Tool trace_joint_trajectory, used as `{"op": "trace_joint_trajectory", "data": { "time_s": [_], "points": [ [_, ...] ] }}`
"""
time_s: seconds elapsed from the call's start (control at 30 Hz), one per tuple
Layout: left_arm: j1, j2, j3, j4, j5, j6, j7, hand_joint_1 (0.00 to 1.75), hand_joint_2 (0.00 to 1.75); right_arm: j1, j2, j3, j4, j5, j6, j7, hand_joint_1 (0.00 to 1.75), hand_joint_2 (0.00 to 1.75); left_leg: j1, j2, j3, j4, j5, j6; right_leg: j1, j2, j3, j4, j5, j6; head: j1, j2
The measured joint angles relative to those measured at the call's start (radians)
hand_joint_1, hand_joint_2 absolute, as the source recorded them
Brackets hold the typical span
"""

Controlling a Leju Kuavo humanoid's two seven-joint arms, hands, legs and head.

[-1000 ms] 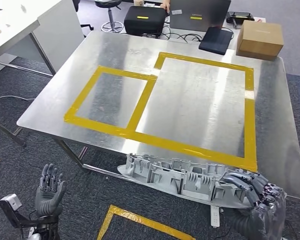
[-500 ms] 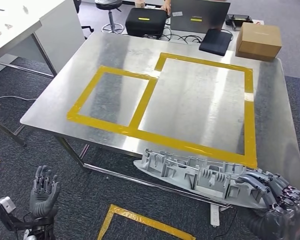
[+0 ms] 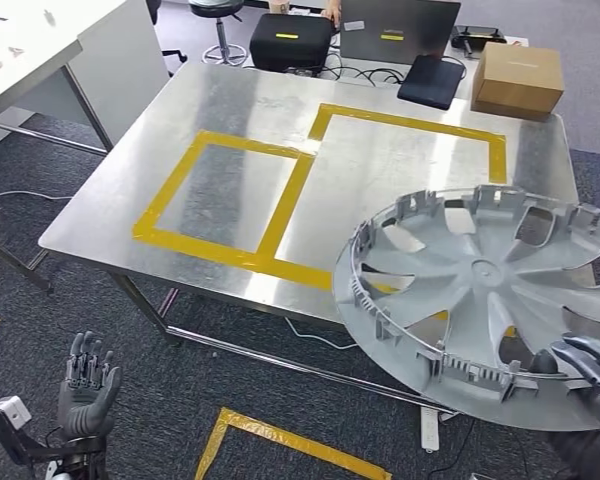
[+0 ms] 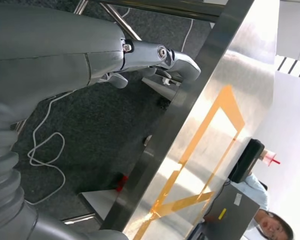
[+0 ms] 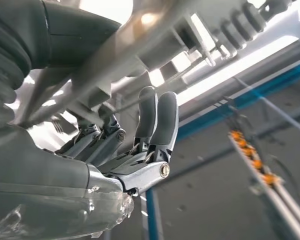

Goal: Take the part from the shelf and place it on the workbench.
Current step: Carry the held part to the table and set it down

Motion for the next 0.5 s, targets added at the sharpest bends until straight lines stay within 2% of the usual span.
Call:
{"op": "trace_joint_trajectory", "data": {
  "time_s": [0.33, 0.4, 0.5],
  "points": [
    [0.000, -0.013, 0.028, 0.000, -0.023, -0.019, -0.006, 0.00, 1.75, -0.032, -0.009, -0.050, -0.017, 0.021, 0.000, 0.047, 1.75, 1.75, 0.001, 0.000, -0.002, 0.000, -0.001, -0.001, 0.001, 0.000, -0.001, 0.000, -0.002, 0.000, 0.000, 0.000],
    [0.000, -0.018, 0.035, 0.000, -0.027, -0.024, -0.007, 0.00, 1.75, -0.032, -0.022, -0.054, -0.015, -0.007, 0.004, 0.101, 1.75, 1.75, 0.000, 0.000, -0.002, 0.000, -0.002, -0.001, 0.001, 0.000, -0.001, 0.000, -0.002, 0.000, 0.000, 0.000],
    [0.001, -0.029, 0.055, -0.004, -0.041, -0.040, -0.005, 0.00, 1.75, -0.022, -0.050, -0.062, 0.000, -0.114, 0.057, 0.231, 1.75, 1.75, 0.000, 0.000, -0.002, 0.000, -0.002, -0.001, 0.000, 0.000, -0.001, 0.000, -0.002, 0.000, 0.000, 0.000]
  ]
}}
